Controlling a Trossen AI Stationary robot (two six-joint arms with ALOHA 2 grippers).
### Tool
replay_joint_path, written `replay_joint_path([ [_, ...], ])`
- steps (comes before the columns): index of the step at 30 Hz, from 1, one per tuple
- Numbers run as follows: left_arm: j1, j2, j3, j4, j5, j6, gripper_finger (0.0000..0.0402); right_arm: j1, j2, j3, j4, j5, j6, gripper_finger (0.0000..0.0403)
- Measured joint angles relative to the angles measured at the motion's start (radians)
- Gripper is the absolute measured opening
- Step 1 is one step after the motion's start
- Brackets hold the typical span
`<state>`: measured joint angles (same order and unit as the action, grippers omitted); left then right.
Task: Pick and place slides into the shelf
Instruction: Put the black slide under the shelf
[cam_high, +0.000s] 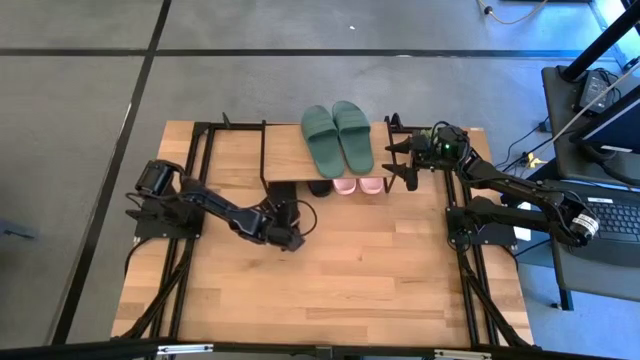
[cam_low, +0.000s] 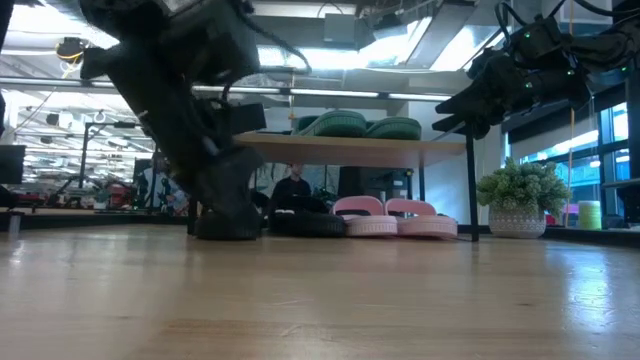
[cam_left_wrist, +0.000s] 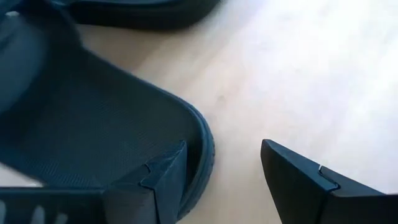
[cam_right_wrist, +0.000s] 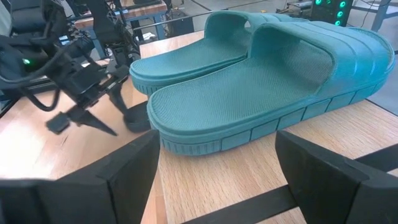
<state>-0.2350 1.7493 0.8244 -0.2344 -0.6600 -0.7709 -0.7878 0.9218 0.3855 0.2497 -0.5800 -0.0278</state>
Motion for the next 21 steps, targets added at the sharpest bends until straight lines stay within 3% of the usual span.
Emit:
replay_joint_path([
  [4,-0.02,-0.043,0.001,-0.001,0.043,0.037,0.0198,0.0,0.0,0.0,0.0,0.0,-0.001,0.032],
  [12,-0.029,-0.115,0.001,-0.021,-0.018,0.074,0.0198,0.0,0.0,0.0,0.0,0.0,-0.003,0.032],
  [19,-0.042,-0.142,0.001,-0.02,0.25,0.099,0.0198,0.0,0.0,0.0,-0.004,0.0,-0.006,0.032],
  [21,-0.049,-0.142,0.001,-0.024,0.27,0.111,0.0198,0.0,0.0,0.0,-0.004,0.0,-0.007,0.032],
])
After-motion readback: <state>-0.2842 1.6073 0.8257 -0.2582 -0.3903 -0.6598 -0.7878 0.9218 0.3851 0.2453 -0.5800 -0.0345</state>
